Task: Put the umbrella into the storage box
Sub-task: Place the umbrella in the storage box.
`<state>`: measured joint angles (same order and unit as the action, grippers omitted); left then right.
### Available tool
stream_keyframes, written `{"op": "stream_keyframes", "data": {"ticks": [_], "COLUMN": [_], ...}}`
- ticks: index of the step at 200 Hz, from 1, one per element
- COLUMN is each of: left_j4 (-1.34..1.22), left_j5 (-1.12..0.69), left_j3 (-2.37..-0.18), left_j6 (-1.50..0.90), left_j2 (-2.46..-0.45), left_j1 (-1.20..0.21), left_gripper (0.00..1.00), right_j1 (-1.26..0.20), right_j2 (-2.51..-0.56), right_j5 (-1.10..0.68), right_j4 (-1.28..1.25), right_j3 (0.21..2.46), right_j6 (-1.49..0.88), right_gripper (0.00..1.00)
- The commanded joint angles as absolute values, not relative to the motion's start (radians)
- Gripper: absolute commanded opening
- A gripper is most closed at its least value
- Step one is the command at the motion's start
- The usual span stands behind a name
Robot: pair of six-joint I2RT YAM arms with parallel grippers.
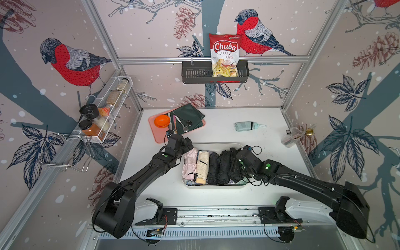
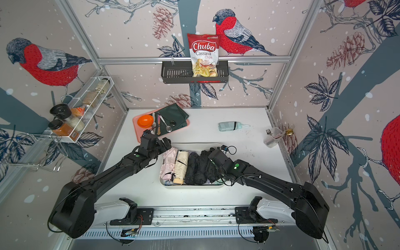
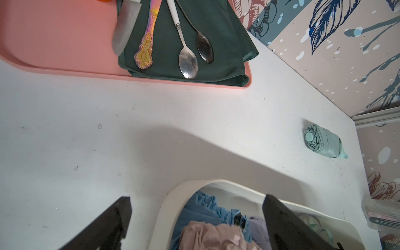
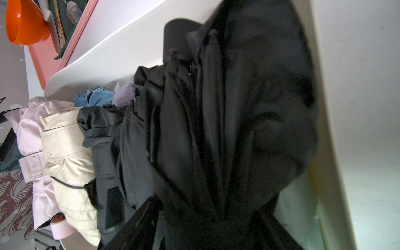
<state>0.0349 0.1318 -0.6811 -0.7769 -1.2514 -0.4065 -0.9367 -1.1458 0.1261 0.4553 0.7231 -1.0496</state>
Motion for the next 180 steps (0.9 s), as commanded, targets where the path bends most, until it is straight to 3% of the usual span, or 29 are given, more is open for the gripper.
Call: {"op": "stream_keyframes", "data": {"ticks": [1,28,67,90,141,180], "left_j4": [0.000,-0.001,-0.007,-0.010,-0.044,-0.069], "left_j5": [0.130,0.135,0.124,0.109,0.037,0.014], "left_j3": [-0.682,-0.680,-0.685,-0.687,-0.685,-0.694], "left_j6": [-0.769,-0.767,-0.769,-0.767,-0.748,-0.707], "left_j2": [-1.248,-1.241,-1.249,-1.247,-1.231,-1.188], "left_j1": [-0.404,-0.404,-0.403,-0.404,-0.409,-0.455], "left_gripper": [0.98,0.98,0.98,0.98,0.98,0.96], "right_j1": [-0.946,-0.949,-0.945,-0.942,-0.933,-0.932], "right_j2": [-1.139,-1.110,-1.085,-1.091,-1.105,-1.131], "right_j5": [0.143,0.199,0.240,0.244,0.205,0.137], "right_j4": [0.503,0.585,0.620,0.629,0.625,0.642], "right_j3": [0.762,0.798,0.820,0.821,0.802,0.815], "right_j6": [-1.038,-1.036,-1.027,-1.022,-0.965,-0.860], "right_gripper": [0.72,0.78,0.78,0.72,0.43,0.38]}}
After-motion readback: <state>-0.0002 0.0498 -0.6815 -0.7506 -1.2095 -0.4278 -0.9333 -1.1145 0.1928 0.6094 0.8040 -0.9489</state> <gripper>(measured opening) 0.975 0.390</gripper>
